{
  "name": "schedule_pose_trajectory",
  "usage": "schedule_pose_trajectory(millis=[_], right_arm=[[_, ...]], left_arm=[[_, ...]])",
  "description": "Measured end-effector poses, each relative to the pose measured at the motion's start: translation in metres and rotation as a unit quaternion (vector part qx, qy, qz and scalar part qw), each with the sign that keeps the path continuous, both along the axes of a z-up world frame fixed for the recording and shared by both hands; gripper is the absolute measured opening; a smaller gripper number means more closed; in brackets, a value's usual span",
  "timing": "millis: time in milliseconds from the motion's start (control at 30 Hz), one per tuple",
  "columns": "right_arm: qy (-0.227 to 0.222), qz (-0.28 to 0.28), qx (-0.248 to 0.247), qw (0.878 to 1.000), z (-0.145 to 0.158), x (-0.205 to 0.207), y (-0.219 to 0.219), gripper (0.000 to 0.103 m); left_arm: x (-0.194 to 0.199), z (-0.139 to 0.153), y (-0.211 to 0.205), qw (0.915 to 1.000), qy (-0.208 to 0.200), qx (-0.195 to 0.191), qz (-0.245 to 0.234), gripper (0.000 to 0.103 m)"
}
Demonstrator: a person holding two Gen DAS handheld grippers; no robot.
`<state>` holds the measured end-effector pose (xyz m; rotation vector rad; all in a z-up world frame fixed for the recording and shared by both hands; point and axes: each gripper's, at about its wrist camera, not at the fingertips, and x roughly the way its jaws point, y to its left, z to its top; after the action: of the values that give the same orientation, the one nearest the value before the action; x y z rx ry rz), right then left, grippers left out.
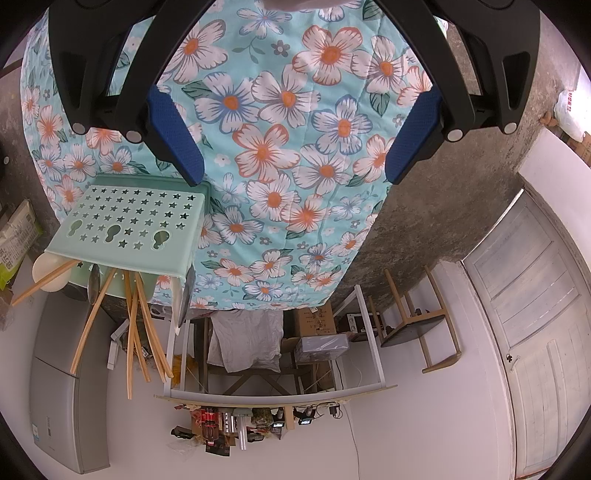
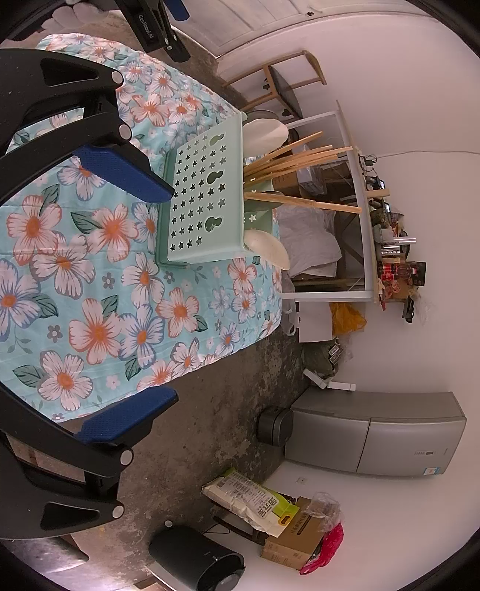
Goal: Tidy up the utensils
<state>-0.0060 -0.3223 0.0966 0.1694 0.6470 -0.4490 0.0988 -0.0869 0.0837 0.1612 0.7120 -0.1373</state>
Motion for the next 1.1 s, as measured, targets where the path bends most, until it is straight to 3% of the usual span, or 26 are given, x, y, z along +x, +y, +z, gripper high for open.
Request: schedule_pose_trajectory(millis=[1100], right_arm=[[-0.002,0.001,0.000,1.000,0.0004,-0.0005,0.0012,0.097]], left_arm=[[0.0002,0.0020,0.0004,1.0000,0.002,-0.002,-0.001,0.095]])
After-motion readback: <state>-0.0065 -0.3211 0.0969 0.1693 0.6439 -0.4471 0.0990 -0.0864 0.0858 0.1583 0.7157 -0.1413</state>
